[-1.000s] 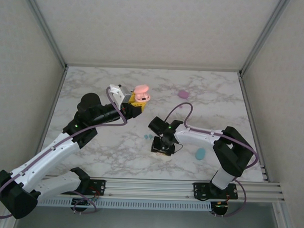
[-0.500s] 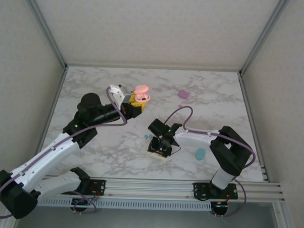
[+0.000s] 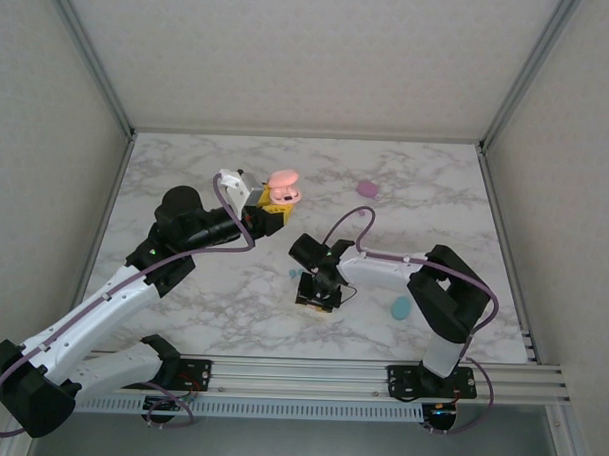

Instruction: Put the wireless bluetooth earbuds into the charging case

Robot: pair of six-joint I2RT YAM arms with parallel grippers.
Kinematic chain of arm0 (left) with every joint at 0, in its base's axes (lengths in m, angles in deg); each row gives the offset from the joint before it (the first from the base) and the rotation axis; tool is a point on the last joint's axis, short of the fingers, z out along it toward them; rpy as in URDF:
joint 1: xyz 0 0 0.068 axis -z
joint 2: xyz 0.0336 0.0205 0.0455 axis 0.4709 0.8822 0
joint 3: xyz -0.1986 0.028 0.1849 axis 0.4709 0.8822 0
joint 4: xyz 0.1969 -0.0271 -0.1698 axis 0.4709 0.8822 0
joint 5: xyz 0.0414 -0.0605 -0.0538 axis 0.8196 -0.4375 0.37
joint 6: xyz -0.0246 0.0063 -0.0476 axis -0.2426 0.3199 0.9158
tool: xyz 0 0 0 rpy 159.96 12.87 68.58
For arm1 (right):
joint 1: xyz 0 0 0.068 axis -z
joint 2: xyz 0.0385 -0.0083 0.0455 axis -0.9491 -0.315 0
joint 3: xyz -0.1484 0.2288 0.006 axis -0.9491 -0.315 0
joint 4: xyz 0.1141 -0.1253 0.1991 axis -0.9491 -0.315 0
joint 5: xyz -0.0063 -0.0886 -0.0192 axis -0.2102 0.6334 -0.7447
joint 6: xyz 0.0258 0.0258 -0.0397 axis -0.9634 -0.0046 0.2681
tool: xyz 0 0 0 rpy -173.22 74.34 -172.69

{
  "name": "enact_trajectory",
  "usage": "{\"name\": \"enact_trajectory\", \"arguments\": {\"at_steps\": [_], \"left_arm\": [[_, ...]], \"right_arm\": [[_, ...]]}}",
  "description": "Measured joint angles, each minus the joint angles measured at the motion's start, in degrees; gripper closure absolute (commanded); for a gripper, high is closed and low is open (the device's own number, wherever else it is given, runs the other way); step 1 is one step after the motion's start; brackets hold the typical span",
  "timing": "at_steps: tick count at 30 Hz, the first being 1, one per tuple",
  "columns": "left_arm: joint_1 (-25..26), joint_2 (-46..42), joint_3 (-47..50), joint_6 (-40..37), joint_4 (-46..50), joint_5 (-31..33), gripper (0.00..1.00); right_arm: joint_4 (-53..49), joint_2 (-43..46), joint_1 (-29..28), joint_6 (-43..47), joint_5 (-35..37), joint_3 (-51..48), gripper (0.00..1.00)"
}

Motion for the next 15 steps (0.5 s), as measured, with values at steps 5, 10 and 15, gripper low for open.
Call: {"name": "enact_trajectory", "arguments": {"at_steps": [5,10,15], "left_arm": [[0.0,0.0,0.0,0.0,0.0,-0.02,0.67],[0.0,0.0,0.0,0.0,0.0,-0.02,0.66],[0.0,0.04,0.0,0.0,-0.02,-0.02,0.66]], "right_arm": [[0.55,-0.52,-0.11,0.87,1.68,1.31,0.64],[0.37,-0.52,-0.11,1.4,2.78,1.68,0.65],[0.5,-0.55,-0.11,2.84,2.86,2.12,0.66]]}}
